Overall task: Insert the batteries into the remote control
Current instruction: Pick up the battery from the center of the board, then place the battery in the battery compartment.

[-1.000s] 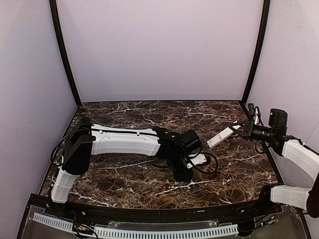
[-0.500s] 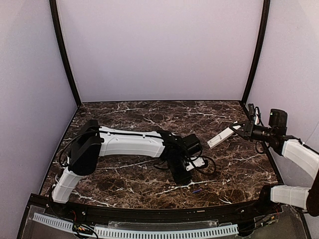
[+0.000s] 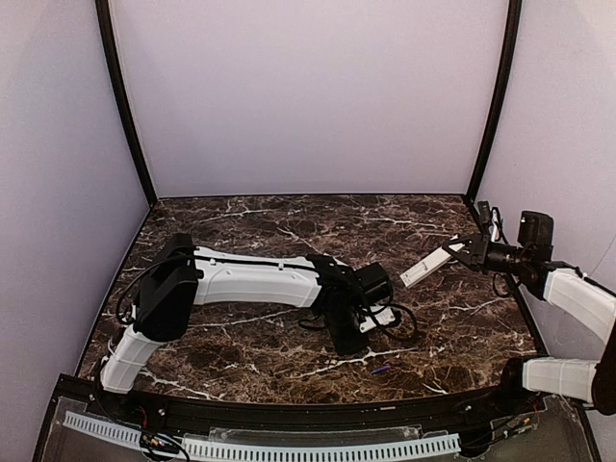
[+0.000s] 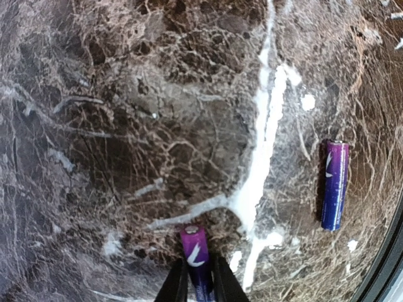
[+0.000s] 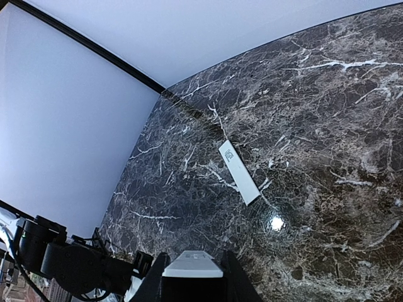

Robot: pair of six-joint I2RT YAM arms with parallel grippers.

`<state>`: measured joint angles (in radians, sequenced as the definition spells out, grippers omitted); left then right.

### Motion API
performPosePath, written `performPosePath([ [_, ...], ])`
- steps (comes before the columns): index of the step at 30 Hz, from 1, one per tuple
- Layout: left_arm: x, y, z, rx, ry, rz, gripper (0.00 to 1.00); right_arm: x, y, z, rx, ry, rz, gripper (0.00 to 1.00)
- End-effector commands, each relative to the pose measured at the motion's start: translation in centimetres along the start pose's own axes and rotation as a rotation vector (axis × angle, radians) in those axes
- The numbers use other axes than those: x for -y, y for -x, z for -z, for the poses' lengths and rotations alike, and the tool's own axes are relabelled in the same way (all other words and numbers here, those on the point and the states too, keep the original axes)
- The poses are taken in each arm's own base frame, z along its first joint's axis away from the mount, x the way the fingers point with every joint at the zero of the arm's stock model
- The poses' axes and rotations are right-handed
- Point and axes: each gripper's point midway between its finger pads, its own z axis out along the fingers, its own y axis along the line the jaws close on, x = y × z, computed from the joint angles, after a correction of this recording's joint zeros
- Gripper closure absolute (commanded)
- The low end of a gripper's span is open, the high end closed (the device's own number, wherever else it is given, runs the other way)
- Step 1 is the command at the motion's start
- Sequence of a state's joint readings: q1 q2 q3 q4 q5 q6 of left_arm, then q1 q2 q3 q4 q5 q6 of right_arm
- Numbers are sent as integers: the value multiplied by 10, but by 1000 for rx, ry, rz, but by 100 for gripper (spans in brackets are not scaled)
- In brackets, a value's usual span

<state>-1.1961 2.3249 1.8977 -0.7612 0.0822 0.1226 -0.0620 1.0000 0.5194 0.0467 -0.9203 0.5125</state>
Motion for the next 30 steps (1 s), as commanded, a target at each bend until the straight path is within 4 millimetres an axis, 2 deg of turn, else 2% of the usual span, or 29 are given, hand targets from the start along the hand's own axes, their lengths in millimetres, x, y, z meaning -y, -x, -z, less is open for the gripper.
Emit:
performPosePath([
  [1, -8, -15, 0, -71, 56, 13, 90, 1, 0, 0, -2, 9, 11, 100],
  [4, -12, -16, 5, -68, 62, 39, 94, 3, -5, -1, -14, 17, -1, 100],
  [7, -24, -18, 18, -27, 53, 90, 99, 3, -13, -3, -30, 52, -45, 100],
  [10, -30, -19, 45, 59, 36, 119, 100, 4, -25, -5, -43, 103, -94, 100],
  [14, -26, -24, 77, 147, 12, 129, 100, 1, -38, -13, -64, 155, -137, 100],
  [22, -18, -22, 131, 344, -75, 197, 100, -28, -75, -50, -168, 249, -154, 100],
  [25, -17, -28, 136, 350, -81, 217, 100, -34, -84, -63, -192, 260, -165, 100],
  [30, -12, -35, 132, 339, -110, 260, 100, -46, -97, -86, -225, 282, -170, 100],
])
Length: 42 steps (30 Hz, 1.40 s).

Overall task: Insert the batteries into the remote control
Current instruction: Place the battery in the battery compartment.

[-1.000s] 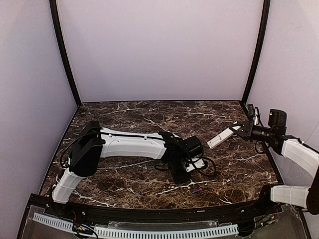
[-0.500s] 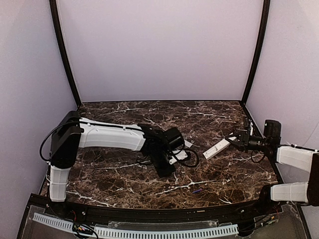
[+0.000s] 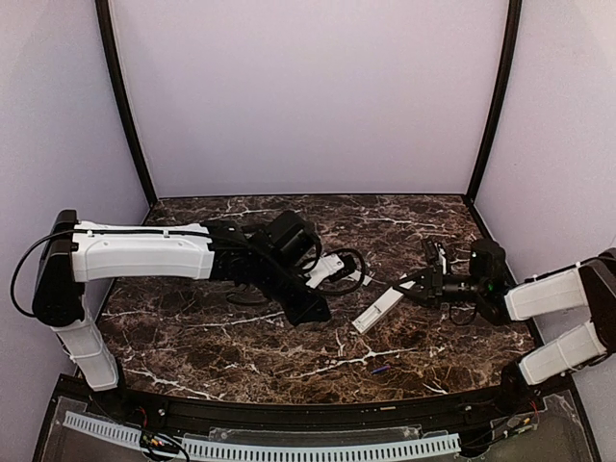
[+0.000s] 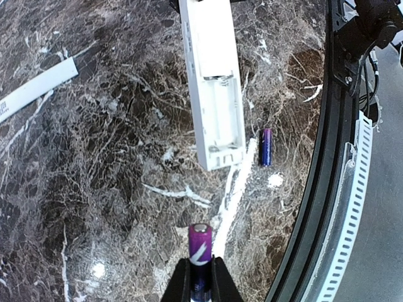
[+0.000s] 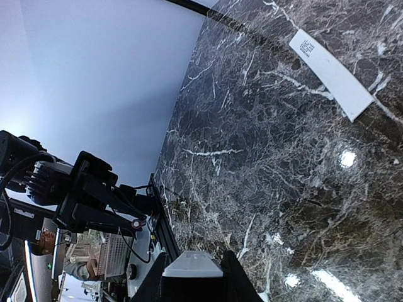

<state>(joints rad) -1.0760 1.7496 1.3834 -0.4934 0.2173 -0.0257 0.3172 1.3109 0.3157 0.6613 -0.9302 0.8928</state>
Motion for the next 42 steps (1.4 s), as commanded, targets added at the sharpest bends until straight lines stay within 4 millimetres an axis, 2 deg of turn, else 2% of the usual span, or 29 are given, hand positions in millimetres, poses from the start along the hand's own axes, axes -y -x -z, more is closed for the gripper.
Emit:
performPosePath([
  [1, 4, -11, -1, -5, -39, 78, 100, -15, 9, -22, 34, 47, 42, 100],
  [8, 1, -17, -9, -29, -24, 125, 98, -11, -1, -57, 9, 97, 9, 100],
  [15, 1, -25, -20, -72, -13, 134, 96, -16, -6, -80, -1, 148, -6, 100],
  [20, -6, -31, -24, -99, 30, 142, 94, -15, -15, -95, -30, 170, -13, 100],
  [26, -16, -44, -28, -149, 77, 156, 92, -15, -19, -101, -36, 196, -25, 100],
  [42, -15, -44, -40, -196, 59, 166, 89, -22, -24, -109, -38, 215, -19, 100],
])
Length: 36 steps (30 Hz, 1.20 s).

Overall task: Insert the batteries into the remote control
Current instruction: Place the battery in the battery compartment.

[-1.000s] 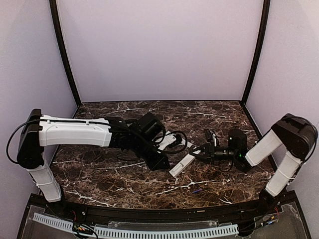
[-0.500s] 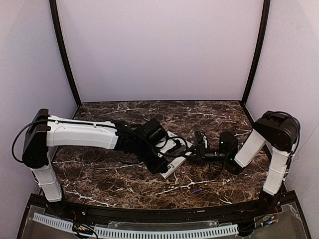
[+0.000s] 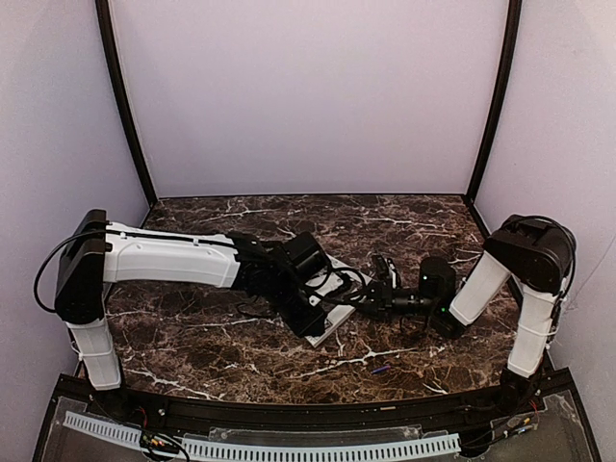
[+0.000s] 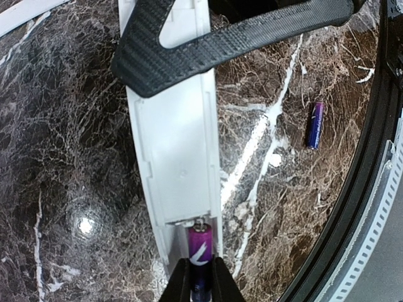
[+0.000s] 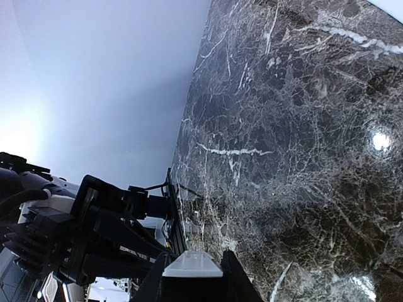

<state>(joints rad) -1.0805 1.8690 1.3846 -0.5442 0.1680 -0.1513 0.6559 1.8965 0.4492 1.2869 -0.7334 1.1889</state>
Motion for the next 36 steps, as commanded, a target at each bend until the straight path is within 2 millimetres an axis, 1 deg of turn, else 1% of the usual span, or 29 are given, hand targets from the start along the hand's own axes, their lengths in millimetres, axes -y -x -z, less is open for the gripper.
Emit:
performPosePath([
  [1, 1, -4, -1, -40, -2, 12, 88, -31, 10, -4, 40, 109, 94, 100],
  [6, 1, -8, -5, -65, -2, 17, 87, -34, 11, -2, 53, 113, 101, 100],
  [10, 3, -10, -6, -74, -15, 23, 81, -38, 13, -2, 62, 127, 108, 100],
  [17, 5, 1, -2, -40, -22, 23, 72, -39, 11, -2, 56, 146, 93, 100],
  [24, 3, 11, 12, 6, 6, 2, 66, -39, 9, 1, 53, 153, 89, 100],
  [27, 2, 18, 24, 47, 16, -18, 62, -40, 7, 1, 47, 158, 85, 100],
  [29, 4, 23, 34, 86, 4, -39, 57, -40, 6, 2, 44, 158, 82, 100],
  [30, 8, 29, 39, 117, -9, -51, 52, -41, 6, 2, 41, 160, 81, 100],
  [31, 11, 34, 49, 160, -22, -75, 47, -41, 5, 2, 35, 163, 81, 100],
  [32, 16, 37, 54, 183, -44, -89, 43, -42, 5, 2, 32, 165, 81, 100],
  [33, 21, 42, 66, 232, -58, -119, 38, -43, 4, 2, 27, 168, 80, 100],
  [34, 25, 43, 71, 250, -78, -141, 36, -45, 4, 2, 22, 171, 80, 100],
  [35, 28, 45, 82, 290, -82, -182, 34, -47, 3, 2, 16, 175, 81, 100],
  [36, 30, 42, 93, 317, -82, -214, 33, -48, 2, 2, 10, 179, 80, 100],
])
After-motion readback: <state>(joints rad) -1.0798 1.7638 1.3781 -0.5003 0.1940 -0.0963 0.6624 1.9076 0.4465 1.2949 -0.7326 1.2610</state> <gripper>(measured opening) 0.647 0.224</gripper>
